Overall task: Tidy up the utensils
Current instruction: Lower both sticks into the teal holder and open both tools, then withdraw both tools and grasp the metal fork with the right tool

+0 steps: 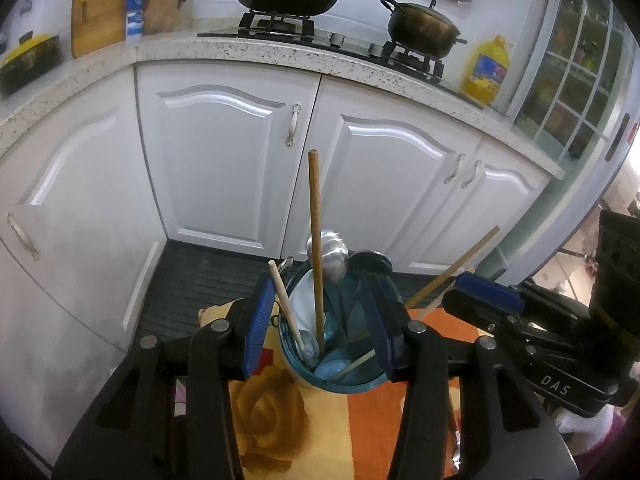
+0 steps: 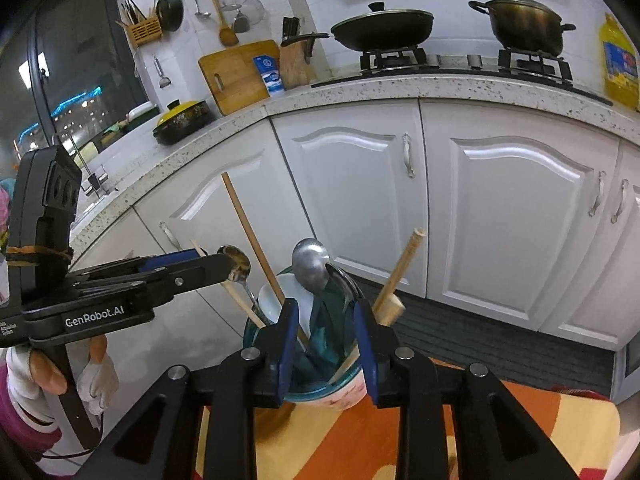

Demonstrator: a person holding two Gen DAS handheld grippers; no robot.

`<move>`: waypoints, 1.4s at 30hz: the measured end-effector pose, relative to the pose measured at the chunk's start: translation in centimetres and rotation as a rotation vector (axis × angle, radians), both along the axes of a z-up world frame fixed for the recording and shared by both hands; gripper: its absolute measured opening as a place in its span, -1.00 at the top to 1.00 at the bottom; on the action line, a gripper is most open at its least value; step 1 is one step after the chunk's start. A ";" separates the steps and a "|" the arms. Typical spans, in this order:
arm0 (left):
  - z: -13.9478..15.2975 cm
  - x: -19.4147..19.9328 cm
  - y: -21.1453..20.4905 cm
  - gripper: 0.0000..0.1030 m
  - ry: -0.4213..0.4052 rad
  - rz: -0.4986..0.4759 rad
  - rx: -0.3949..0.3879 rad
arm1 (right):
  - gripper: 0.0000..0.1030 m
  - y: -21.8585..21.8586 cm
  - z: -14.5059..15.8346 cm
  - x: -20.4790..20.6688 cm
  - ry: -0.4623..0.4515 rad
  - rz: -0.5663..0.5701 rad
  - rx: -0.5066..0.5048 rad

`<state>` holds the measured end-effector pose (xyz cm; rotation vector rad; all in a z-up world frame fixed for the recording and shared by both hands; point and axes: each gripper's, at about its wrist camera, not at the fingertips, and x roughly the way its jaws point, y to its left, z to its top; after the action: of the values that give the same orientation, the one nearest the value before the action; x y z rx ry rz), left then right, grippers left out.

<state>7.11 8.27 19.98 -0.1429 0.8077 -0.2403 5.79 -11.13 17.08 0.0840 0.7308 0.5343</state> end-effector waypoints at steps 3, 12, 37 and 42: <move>0.1 -0.4 0.0 0.14 -0.005 0.011 0.013 | 0.46 -0.4 -0.1 -0.3 0.011 -0.006 0.008; 0.1 -1.9 -0.6 0.12 -0.032 0.037 0.066 | 0.42 -1.0 -0.3 -1.7 0.026 -0.017 0.013; 0.5 -6.6 -3.7 0.07 -0.091 0.032 0.107 | 0.32 -5.6 -0.5 -6.9 0.049 -0.089 -0.002; 1.5 -7.6 -3.2 0.07 -0.112 0.033 0.095 | 0.30 -6.9 -0.5 -8.0 0.054 -0.098 -0.008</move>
<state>-0.48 5.08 21.50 -0.0525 0.7037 -0.1767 -2.17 -18.02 16.55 0.1265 0.7770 0.4373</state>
